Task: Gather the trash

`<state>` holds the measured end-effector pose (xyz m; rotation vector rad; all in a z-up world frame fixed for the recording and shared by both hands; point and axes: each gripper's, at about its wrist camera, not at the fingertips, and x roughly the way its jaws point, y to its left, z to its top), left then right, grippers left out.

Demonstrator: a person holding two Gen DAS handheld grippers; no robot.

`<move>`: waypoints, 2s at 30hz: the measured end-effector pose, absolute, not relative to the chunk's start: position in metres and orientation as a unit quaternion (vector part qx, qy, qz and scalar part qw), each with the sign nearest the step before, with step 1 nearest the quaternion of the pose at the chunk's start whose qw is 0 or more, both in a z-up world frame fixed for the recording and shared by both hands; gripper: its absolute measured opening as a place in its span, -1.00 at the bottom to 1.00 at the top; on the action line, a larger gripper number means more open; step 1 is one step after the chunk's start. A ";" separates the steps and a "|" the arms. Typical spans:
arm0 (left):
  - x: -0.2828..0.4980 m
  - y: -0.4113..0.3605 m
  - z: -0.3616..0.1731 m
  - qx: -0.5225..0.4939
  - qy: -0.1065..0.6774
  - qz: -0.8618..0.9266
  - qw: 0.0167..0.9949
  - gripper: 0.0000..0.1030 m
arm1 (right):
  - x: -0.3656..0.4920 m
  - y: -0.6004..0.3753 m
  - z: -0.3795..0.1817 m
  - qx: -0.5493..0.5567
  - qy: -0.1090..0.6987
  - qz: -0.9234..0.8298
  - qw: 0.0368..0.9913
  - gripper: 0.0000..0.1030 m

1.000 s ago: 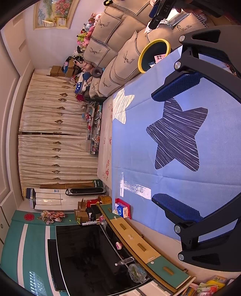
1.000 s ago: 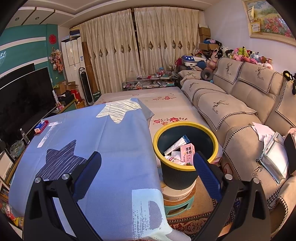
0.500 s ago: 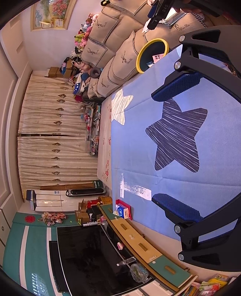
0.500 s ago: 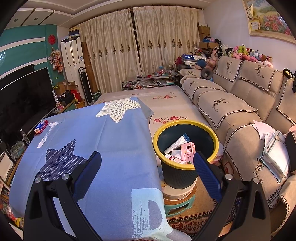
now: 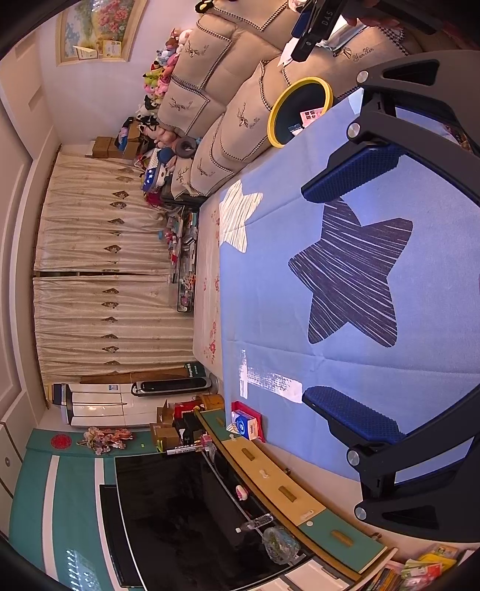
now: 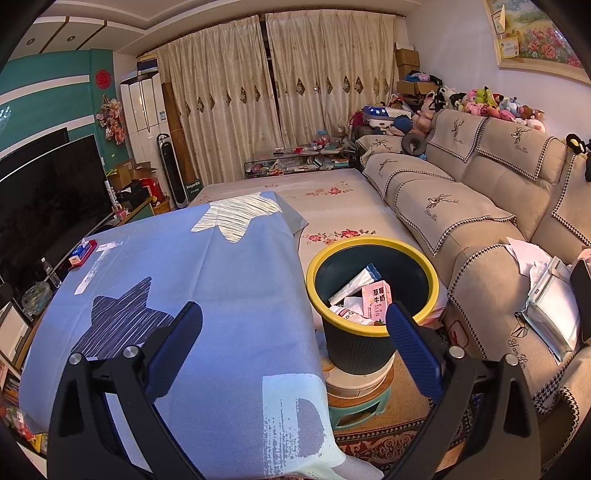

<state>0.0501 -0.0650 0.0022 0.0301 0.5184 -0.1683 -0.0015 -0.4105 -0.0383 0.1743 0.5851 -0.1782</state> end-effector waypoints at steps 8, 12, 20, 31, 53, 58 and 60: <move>0.052 -0.068 0.001 0.015 0.261 -0.088 0.961 0.90 | 0.000 -0.409 -0.039 0.088 0.290 -0.085 0.949 0.84; 0.052 -0.069 0.001 0.016 0.261 -0.088 0.961 0.90 | -0.001 -0.408 -0.040 0.089 0.290 -0.085 0.949 0.84; 0.052 -0.069 0.001 0.013 0.263 -0.089 0.960 0.90 | 0.001 -0.407 -0.041 0.089 0.292 -0.085 0.948 0.84; 0.054 -0.069 0.000 0.004 0.268 -0.097 0.959 0.90 | 0.003 -0.407 -0.043 0.089 0.295 -0.084 0.948 0.84; 0.063 -0.073 -0.003 -0.009 0.273 -0.109 0.956 0.90 | 0.009 -0.407 -0.047 0.089 0.305 -0.079 0.945 0.84; 0.083 -0.069 -0.007 -0.004 0.290 -0.107 0.951 0.90 | 0.023 -0.402 -0.049 0.082 0.313 -0.063 0.944 0.84; 0.103 -0.065 -0.013 -0.002 0.309 -0.102 0.946 0.90 | 0.037 -0.398 -0.047 0.078 0.317 -0.050 0.944 0.85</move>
